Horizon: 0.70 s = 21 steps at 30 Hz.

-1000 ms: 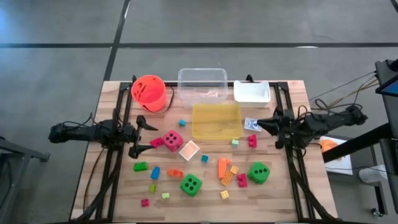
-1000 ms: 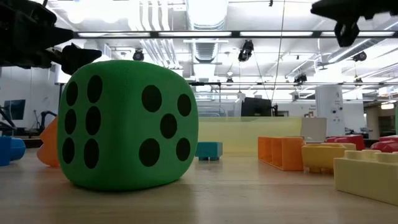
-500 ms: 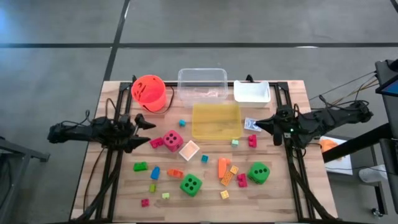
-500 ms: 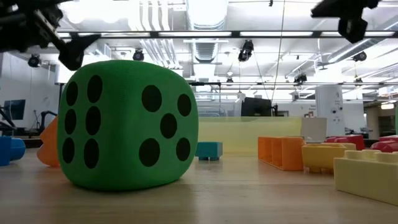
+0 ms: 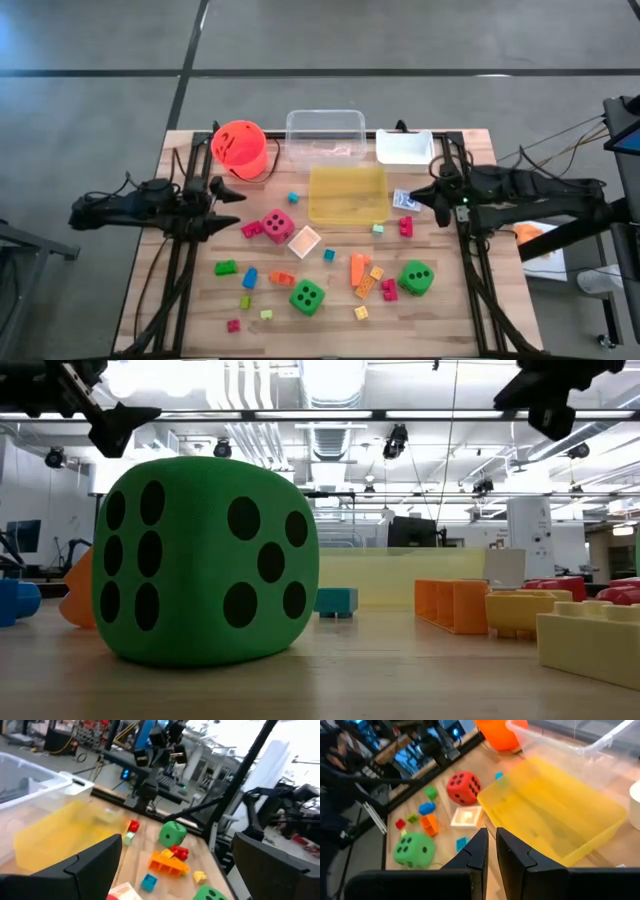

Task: Pick & Place Toys
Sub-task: Put the blue game card into the white bin

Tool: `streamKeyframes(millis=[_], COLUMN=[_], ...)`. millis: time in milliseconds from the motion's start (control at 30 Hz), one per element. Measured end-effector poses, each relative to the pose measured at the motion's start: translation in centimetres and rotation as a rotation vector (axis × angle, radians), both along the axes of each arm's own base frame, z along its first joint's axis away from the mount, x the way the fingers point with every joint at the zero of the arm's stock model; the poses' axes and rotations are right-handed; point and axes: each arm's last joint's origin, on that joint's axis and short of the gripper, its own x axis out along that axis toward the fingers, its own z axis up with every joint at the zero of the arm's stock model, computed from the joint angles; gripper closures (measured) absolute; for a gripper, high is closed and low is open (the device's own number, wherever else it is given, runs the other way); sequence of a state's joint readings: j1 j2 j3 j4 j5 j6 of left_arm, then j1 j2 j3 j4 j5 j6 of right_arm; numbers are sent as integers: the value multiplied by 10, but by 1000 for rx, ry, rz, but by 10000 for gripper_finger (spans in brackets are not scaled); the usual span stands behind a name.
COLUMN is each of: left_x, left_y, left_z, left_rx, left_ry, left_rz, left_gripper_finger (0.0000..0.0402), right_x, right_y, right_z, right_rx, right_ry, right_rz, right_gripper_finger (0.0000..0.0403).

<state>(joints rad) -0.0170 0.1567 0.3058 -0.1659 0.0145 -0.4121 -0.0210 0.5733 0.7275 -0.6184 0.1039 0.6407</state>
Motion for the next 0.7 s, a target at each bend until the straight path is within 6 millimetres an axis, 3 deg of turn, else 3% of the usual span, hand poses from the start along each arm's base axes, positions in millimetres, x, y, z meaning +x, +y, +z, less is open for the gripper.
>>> streamKeyframes(millis=[367,533,700], left_x=[11,11,11], left_y=[3,3,3], left_z=[16,22,24], left_rx=[-378,-440,-453], left_ry=[-23,-92,-113], left_rz=[38,22,17], left_gripper_finger=[31,31,31], right_x=[12,15,20], right_y=[-35,-40,-40], right_z=[-6,-8,-11], right_rx=[-24,96,107], right_ry=[65,60,74], right_rz=[19,-64,9], right_gripper_finger=[369,369,369])
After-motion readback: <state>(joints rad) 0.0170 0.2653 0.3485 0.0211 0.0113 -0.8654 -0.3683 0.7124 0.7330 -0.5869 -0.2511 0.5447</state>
